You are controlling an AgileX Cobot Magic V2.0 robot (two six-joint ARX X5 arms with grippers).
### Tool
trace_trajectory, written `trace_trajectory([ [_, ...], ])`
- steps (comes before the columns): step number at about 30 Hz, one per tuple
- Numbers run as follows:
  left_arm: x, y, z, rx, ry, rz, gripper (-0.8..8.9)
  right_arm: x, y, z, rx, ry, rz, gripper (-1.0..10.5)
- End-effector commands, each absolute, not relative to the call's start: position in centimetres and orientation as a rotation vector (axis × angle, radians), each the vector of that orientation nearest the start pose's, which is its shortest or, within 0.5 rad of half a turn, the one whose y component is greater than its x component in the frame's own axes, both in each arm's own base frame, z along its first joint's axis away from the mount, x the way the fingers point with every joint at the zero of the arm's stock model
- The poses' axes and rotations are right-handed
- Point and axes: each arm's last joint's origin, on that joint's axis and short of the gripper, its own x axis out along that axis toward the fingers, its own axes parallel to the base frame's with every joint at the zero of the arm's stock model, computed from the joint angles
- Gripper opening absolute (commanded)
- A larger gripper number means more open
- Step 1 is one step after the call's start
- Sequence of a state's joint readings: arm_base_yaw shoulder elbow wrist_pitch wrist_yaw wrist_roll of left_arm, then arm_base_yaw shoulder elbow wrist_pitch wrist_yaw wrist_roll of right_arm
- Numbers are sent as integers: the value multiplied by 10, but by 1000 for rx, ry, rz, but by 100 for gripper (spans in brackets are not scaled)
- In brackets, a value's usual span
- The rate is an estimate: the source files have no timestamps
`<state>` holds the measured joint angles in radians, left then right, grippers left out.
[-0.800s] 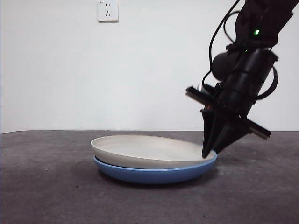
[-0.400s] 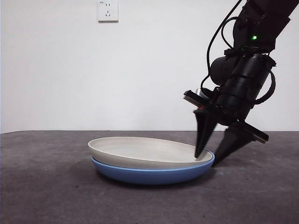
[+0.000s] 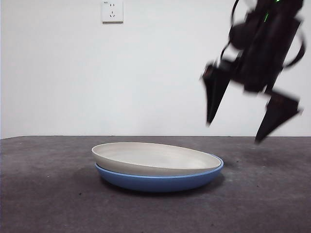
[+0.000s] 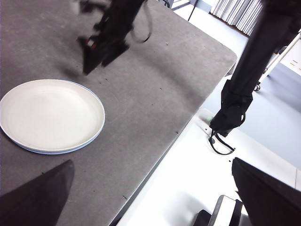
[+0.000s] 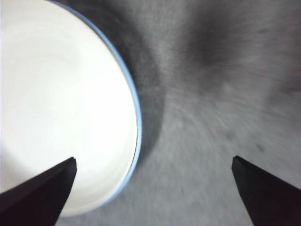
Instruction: Pick up the white plate, put it on the blue plate, put it on desk
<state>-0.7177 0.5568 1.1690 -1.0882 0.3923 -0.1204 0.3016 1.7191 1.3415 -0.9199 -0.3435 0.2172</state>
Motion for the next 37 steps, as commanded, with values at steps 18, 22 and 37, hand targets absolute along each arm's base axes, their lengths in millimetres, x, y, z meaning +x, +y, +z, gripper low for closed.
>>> trace_trajectory([
  [18,27,-38,394,19,508,-1084,603,98,59,401,40,926,575,620],
  [22,27,-38,394,18,509,-1084,603,69,46,403,43,915,594,620],
  [37,27,-38,394,18,509,-1084,603,23,20,406,67,773,625,620],
])
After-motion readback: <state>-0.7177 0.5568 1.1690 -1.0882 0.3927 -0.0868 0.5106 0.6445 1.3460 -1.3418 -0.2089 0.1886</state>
